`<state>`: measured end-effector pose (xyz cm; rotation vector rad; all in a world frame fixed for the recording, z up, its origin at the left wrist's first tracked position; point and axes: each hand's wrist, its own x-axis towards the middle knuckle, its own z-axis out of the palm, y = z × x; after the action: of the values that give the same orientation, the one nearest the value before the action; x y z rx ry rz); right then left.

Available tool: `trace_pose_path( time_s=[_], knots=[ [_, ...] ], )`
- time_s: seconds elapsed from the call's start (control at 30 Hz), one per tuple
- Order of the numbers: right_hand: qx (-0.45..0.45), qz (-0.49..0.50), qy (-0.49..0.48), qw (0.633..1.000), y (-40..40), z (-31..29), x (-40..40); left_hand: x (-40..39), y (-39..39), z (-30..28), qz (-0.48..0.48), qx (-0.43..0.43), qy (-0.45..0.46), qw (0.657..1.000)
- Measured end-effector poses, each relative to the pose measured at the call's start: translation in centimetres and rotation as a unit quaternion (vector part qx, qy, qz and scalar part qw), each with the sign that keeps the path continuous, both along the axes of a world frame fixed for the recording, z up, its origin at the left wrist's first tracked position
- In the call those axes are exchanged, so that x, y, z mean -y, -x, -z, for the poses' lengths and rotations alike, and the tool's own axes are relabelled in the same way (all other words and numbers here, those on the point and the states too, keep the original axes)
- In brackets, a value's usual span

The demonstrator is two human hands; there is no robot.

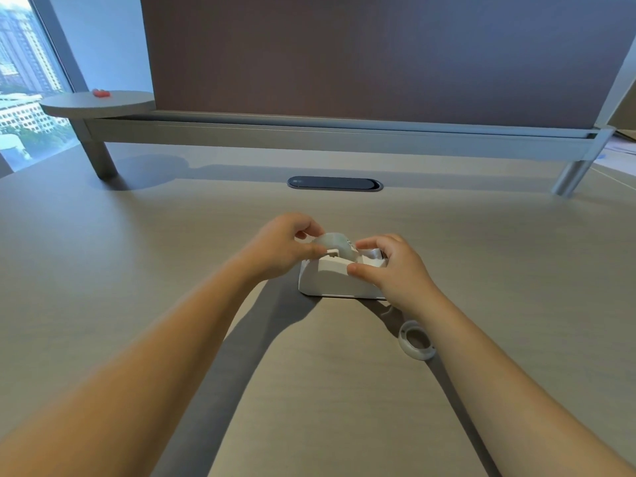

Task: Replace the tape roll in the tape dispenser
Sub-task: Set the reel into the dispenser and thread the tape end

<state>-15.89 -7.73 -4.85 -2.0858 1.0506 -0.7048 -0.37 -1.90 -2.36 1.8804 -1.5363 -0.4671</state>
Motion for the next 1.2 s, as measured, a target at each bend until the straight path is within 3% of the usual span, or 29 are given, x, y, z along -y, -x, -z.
trace_pose_path(
  time_s=[0.13,0.47,0.67,0.8,0.97,1.2],
  knots=[
    [0.010,-0.008,-0.016,1.000,0.0,-0.1,-0.1,0.0,-0.3,0.5,0.008,-0.175,-0.031,0.984],
    [-0.007,-0.016,-0.026,1.000,-0.1,-0.1,0.2,0.6,0.4,2.0,-0.015,-0.353,-0.052,0.934],
    [-0.011,-0.029,-0.040,0.999,0.1,-0.3,0.3,0.6,0.3,2.2,-0.009,-0.364,-0.035,0.931],
    [0.055,-0.029,-0.148,0.987,-0.2,-1.7,0.3,0.3,0.2,1.9,0.007,-0.358,-0.046,0.933],
    [0.008,0.017,-0.060,0.998,-1.8,-2.4,0.3,0.2,0.5,1.6,-0.001,-0.340,-0.021,0.940],
    [-0.027,0.042,-0.041,0.998,-2.0,-3.9,0.4,0.0,0.9,1.5,-0.039,-0.327,0.032,0.944]
  ],
)
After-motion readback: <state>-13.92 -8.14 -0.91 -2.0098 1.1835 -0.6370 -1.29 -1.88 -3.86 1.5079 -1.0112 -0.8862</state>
